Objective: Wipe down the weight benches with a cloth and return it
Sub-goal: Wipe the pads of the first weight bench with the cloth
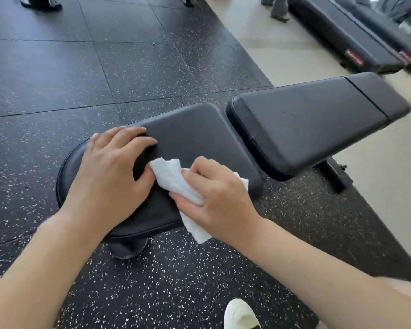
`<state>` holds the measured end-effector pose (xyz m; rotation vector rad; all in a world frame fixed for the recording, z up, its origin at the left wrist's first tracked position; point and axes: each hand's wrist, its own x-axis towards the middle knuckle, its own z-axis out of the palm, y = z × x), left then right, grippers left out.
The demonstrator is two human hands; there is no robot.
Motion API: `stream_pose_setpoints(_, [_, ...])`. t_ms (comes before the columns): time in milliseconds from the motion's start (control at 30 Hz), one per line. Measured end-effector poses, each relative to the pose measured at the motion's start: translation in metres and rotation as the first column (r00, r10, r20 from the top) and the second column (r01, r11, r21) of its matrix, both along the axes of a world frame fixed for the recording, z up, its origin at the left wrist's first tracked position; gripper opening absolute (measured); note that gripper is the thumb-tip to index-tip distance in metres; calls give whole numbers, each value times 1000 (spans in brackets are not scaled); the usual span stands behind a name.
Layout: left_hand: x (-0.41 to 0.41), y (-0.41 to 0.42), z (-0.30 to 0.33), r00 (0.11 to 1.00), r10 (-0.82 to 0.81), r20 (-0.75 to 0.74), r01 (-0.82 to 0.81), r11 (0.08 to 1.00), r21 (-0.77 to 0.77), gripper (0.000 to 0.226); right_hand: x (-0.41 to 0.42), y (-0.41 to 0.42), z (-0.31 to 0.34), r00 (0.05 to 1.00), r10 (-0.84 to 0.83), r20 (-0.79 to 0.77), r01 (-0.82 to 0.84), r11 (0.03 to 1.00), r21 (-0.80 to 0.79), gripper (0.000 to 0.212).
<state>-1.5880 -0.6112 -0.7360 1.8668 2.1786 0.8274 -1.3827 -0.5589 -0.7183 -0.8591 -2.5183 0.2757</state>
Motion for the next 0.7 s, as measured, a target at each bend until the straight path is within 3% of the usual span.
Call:
stream_pose_setpoints(67, [-2, -2, -2, 1000, -12, -20, 12, 1000, -6, 49, 9, 19, 2, 1000, -3, 28, 2, 1000, 21, 28])
stream_pose_setpoints(200, [-3, -3, -2, 999, -24, -35, 24, 1000, 3, 49, 43, 82, 10, 905, -426, 20, 426, 904, -39, 31])
stream_pose_setpoints(267, [-3, -2, -2, 999, -26, -33, 26, 1000, 2, 49, 46, 89, 8, 862, -505, 31, 506, 861, -53, 37])
stream_pose_setpoints(400, [-4, -3, -1, 1000, -22, -12, 22, 1000, 4, 48, 6, 35, 5, 956, -294, -21, 295, 955, 38, 26])
stream_pose_setpoints(533, [-5, -3, -1, 1000, -25, -5, 25, 1000, 11, 48, -17, 4, -4, 998, -56, -26, 58, 994, 94, 31])
stream_pose_setpoints(600, [-5, -3, -1, 999, -25, -23, 25, 1000, 6, 48, -6, 30, 1, 994, -106, -6, 106, 993, 59, 30])
stream_pose_setpoints(700, [-6, -4, -1, 999, -42, -28, 42, 999, -4, 49, 18, 84, 9, 922, -388, 0, 388, 921, -35, 28])
